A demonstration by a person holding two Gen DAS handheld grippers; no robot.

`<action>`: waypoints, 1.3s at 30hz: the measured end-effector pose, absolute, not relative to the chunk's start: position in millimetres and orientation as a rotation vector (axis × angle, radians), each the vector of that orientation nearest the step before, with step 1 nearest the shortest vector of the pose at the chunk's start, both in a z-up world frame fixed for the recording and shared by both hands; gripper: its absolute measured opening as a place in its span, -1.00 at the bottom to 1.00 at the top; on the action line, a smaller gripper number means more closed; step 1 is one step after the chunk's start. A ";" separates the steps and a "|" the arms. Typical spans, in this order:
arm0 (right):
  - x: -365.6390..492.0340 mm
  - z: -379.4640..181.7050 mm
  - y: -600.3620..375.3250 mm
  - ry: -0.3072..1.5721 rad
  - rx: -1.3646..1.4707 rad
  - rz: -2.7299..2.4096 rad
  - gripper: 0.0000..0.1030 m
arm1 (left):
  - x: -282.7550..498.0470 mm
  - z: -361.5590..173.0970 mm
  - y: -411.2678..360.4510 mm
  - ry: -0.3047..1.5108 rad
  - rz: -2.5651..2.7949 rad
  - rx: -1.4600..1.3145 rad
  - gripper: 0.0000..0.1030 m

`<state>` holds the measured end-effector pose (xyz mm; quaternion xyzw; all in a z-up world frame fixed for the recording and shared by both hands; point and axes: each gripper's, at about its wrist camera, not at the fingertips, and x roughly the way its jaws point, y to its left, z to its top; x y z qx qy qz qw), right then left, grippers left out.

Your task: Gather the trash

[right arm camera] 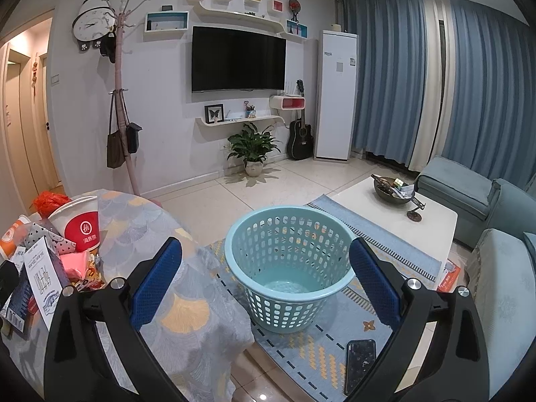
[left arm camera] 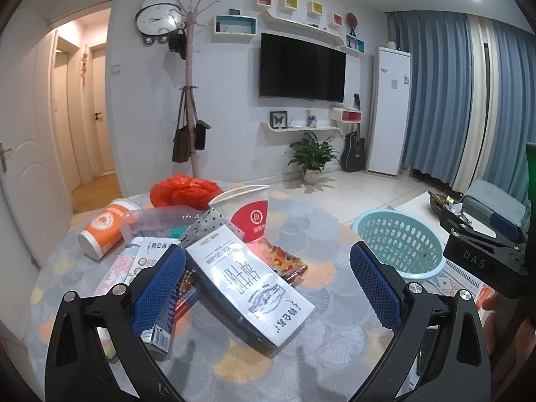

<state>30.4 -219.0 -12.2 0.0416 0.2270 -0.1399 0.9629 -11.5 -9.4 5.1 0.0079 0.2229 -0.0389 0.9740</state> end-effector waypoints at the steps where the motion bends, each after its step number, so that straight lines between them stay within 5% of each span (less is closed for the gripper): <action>1: 30.2 -12.5 -218.4 0.460 0.082 -0.282 0.85 | -11.8 5.6 -10.1 0.449 -0.080 0.013 0.86; 25: 32.2 -12.0 -209.1 0.467 0.073 -0.257 0.79 | -9.9 6.8 0.2 0.455 -0.077 -0.035 0.86; 32: 37.0 -9.6 -188.9 0.476 0.053 -0.173 0.40 | -16.1 13.9 48.9 0.448 -0.001 -0.047 0.86; 39: 46.4 -9.0 -139.3 0.504 -0.006 0.057 0.37 | -12.2 3.7 127.0 0.565 0.071 -0.113 0.84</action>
